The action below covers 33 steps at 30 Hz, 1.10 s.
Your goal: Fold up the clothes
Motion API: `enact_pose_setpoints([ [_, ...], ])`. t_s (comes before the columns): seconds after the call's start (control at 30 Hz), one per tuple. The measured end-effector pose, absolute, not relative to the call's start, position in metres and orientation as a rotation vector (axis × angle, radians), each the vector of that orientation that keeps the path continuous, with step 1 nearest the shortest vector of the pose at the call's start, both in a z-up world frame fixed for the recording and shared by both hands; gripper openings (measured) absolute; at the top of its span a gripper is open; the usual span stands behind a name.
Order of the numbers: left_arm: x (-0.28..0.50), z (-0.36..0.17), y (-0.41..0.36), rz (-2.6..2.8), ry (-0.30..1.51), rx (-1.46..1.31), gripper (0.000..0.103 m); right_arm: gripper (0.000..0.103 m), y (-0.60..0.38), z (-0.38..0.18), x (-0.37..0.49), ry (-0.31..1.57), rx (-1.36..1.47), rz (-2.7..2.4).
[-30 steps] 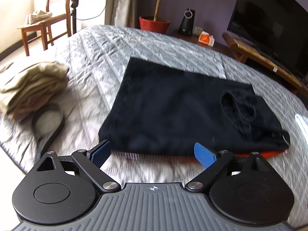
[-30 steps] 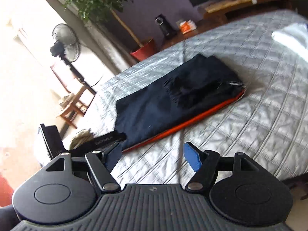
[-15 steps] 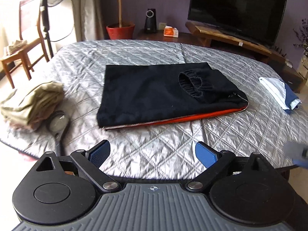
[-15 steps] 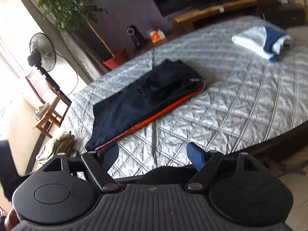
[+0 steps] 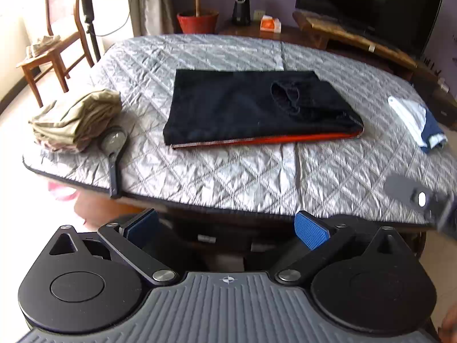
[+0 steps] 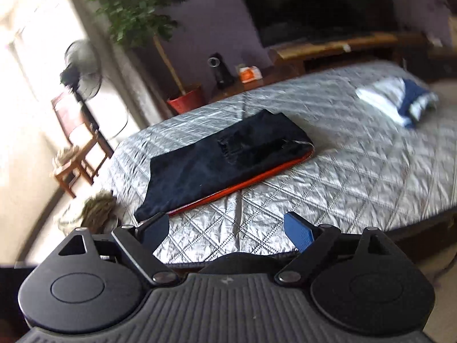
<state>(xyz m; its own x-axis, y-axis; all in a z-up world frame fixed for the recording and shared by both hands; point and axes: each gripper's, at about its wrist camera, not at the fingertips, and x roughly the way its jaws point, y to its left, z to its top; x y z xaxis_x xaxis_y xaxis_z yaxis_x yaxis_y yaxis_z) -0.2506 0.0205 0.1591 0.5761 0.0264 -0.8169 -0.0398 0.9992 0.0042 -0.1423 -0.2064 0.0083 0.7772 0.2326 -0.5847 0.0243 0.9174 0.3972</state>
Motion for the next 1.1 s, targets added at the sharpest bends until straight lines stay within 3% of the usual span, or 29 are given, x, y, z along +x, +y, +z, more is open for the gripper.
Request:
enact_pose_setpoints([
  [0.53,-0.282,0.222,-0.013,-0.001,0.874,0.032,0.103,0.086,-0.207,0.001,-0.137,0.729,0.419,0.102],
  [1.1,-0.289,0.237,-0.024,-0.008,0.850,0.063,0.103,0.088,-0.199,0.003,-0.139,0.739,0.375,0.116],
])
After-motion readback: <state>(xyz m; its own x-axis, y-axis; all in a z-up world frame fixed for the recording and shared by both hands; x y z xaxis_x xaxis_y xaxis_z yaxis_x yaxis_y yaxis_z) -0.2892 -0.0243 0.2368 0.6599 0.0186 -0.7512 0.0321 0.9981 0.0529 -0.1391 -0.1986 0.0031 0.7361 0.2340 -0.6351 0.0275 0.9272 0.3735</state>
